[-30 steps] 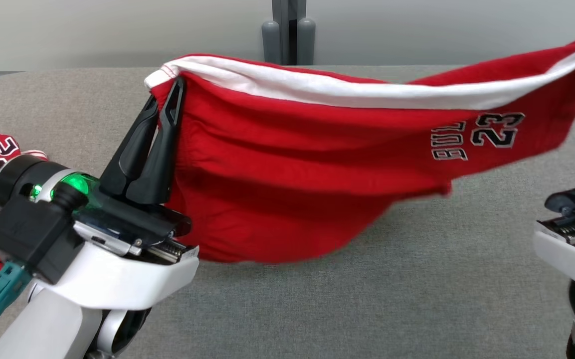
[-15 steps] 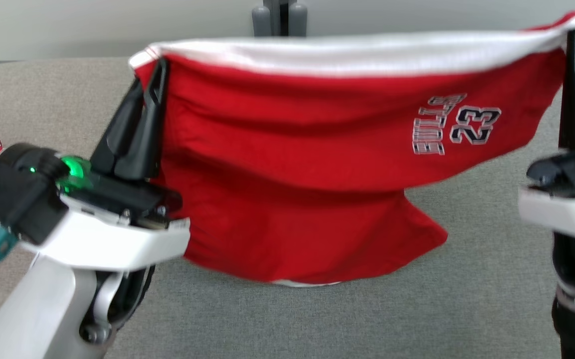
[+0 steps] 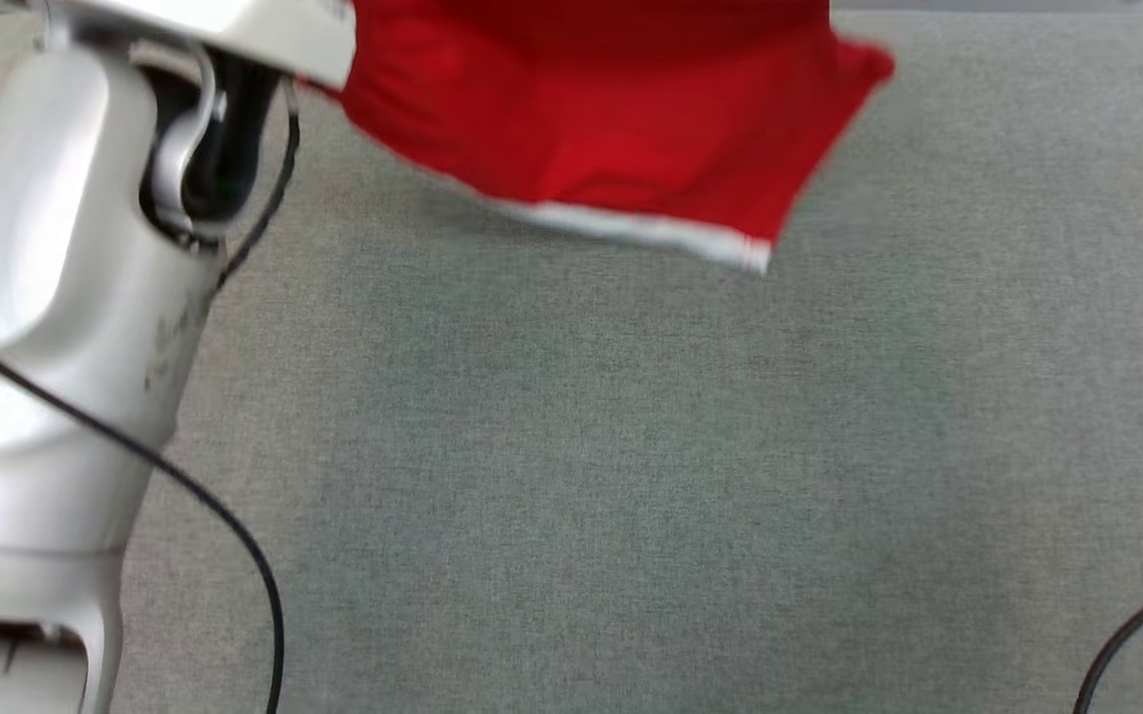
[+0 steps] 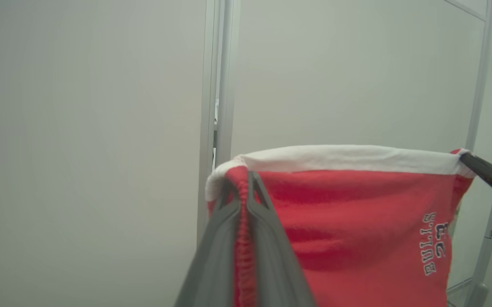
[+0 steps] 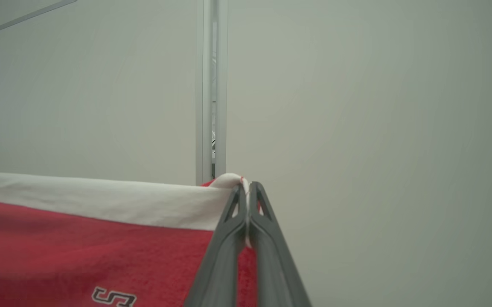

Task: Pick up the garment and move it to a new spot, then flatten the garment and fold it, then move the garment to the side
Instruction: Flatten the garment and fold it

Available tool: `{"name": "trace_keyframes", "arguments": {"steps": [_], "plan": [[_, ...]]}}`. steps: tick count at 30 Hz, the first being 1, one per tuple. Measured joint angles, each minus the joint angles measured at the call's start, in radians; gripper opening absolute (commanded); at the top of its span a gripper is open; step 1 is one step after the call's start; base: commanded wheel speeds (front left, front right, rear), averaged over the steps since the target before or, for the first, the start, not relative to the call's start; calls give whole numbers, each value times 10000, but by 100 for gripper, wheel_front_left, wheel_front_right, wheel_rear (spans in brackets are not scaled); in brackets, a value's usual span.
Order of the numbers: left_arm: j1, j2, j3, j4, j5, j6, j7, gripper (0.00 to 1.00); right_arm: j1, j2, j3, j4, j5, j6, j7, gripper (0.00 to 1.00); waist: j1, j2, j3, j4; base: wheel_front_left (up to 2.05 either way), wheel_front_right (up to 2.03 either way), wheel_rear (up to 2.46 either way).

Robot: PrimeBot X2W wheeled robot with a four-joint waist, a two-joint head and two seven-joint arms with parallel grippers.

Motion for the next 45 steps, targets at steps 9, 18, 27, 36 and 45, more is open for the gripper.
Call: {"name": "trace_keyframes", "arguments": {"steps": [9,18,27,36,45], "plan": [[-1991,-861,-56,3574,13,-842,-767,0,-2035,257,355,3446,-35,0,-715,0,0,0,474,105,0,0,0],[516,-1465,-105,4167,-59,-1183,-922,0,500,598,842,3722,1018,0,-830,0,0,0,675,121,0,0,0],[4029,-1517,-351,1515,727,-1212,-924,0,4613,698,911,1925,2050,0,-838,0,0,0,542,80,0,0,0],[6892,-851,-671,-284,704,-1241,-934,0,8064,736,658,-190,2560,0,-840,0,0,0,-140,-118,0,0,0],[8836,-263,-1058,-1390,368,-1218,-669,0,10826,571,470,-1954,2481,0,-485,0,0,0,-1036,-226,0,0,0]]}}
